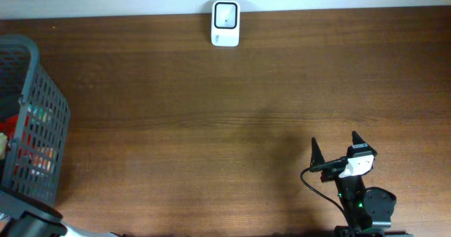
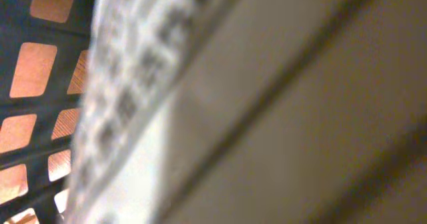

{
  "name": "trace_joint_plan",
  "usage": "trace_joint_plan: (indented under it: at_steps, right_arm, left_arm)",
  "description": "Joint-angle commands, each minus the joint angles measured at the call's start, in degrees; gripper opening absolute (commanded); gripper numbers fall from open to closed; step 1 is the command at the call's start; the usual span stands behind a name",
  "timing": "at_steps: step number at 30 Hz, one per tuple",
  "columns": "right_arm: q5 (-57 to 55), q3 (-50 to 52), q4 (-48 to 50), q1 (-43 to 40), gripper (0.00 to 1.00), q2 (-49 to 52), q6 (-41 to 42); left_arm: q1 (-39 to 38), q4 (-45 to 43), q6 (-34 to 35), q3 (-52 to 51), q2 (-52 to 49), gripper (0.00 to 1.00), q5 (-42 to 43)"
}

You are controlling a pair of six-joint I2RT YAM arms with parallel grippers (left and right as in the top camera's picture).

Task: Scan the item barcode
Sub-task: 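Carry the white bag to table center and release it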

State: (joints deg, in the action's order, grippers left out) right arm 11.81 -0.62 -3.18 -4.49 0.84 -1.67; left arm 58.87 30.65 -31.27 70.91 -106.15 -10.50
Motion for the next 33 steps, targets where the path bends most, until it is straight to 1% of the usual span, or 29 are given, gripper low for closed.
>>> trace_joint_plan:
  at_steps: [1, 4, 6, 9, 15, 18, 21, 23, 25, 27, 29, 33]
  right_arm:
    - [-0.5, 0.3, -0.3, 0.3, 0.99, -0.5, 0.2]
    - [-0.5, 0.3, -0.3, 0.3, 0.99, -0.5, 0.2]
    - [-0.5, 0.3, -0.3, 0.3, 0.99, -0.5, 0.2]
    - [-0.5, 0.3, -0.3, 0.3, 0.99, -0.5, 0.2]
    - [-0.5, 0.3, -0.3, 0.3, 0.99, -0.5, 0.2]
    - [-0.5, 0.3, -0.3, 0.3, 0.99, -0.5, 0.2]
    - [-0.5, 0.3, -0.3, 0.3, 0.99, -0.5, 0.2]
    - [-0.5, 0.3, -0.3, 0.3, 0.99, -0.5, 0.2]
    - [-0.5, 0.3, -0.3, 0.3, 0.99, -0.5, 0.2]
    - [-0.5, 0.3, -0.3, 0.3, 0.99, -0.5, 0.2]
    - [-0.5, 0.3, -0.3, 0.3, 0.99, -0.5, 0.2]
    - [-0.5, 0.3, -0.3, 0.3, 0.99, -0.5, 0.2]
  left_arm:
    - [0.1, 0.1, -0.1, -0.6, 6.5, 0.0, 7.6]
    - [-0.2, 0.2, -0.1, -0.6, 10.0, 0.0, 12.2]
    - [-0.8, 0.2, 0.0, -0.6, 12.0, 0.0, 13.9]
    - [-2.6, 0.1, 2.1, -0.6, 15.0, 0.0, 14.2]
    - [-7.3, -2.1, 2.4, -0.6, 21.5, 0.0, 14.2]
    - [-8.8, -5.0, 5.5, -0.5, 25.5, 0.0, 14.2]
    - [-9.0, -10.1, 11.2, -0.1, 31.3, 0.0, 14.2]
    - [-9.2, -13.5, 13.2, -0.1, 34.6, 0.0, 14.2]
    - [-10.2, -16.4, 13.3, -0.1, 37.5, 0.0, 14.2]
    - [-12.3, -19.2, 13.3, -0.1, 39.4, 0.0, 14.1]
    - [-16.9, -22.2, 13.3, 0.0, 41.3, 0.0, 12.7]
    - [-26.9, -22.4, 13.2, 0.4, 41.9, 0.0, 8.6]
